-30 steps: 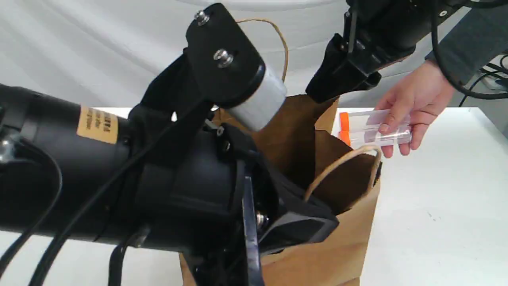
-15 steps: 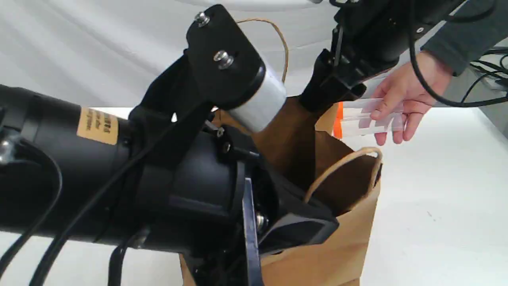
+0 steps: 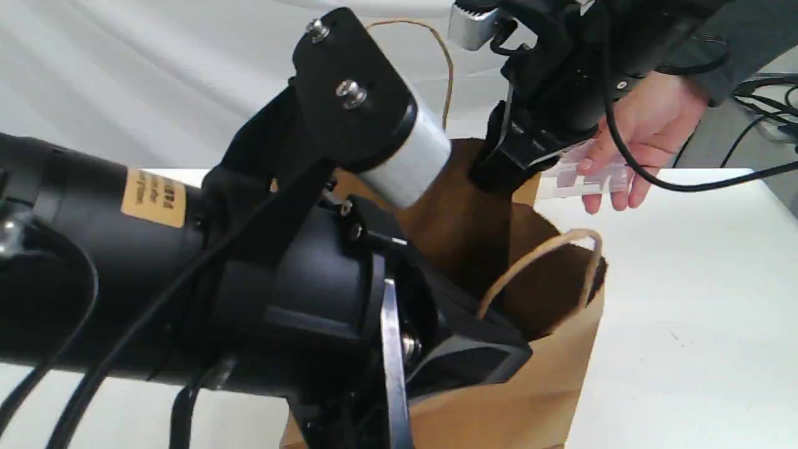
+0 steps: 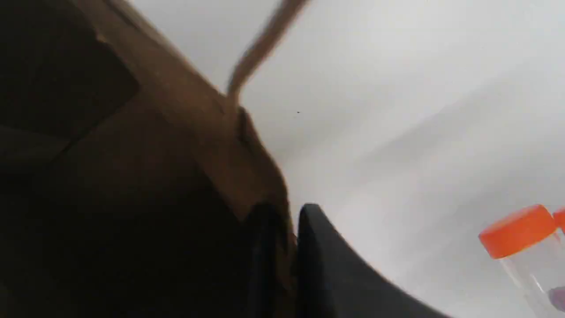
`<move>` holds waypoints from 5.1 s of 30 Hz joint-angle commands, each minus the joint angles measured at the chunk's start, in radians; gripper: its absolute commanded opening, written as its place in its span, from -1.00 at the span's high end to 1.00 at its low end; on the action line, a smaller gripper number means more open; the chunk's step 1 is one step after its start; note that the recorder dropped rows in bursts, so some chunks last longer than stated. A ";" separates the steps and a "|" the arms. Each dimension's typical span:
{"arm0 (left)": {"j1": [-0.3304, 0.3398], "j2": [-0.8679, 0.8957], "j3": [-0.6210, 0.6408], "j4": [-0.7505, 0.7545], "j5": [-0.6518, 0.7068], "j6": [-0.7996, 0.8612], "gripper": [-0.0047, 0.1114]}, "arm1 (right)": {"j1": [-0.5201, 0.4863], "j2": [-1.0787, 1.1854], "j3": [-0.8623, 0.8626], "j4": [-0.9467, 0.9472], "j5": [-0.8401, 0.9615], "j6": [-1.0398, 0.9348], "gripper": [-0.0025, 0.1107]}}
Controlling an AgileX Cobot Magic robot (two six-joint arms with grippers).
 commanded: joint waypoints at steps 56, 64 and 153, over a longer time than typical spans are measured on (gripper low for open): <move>-0.005 -0.097 -0.214 0.138 0.075 -0.159 0.92 | -0.159 0.129 -0.003 0.462 0.075 0.268 0.96; -0.005 -0.097 -0.214 0.138 0.075 -0.159 0.92 | -0.159 0.129 -0.003 0.462 0.075 0.264 0.96; 0.228 0.013 0.079 -0.282 -0.137 0.130 0.76 | -0.159 0.058 -0.008 0.352 0.075 0.298 0.96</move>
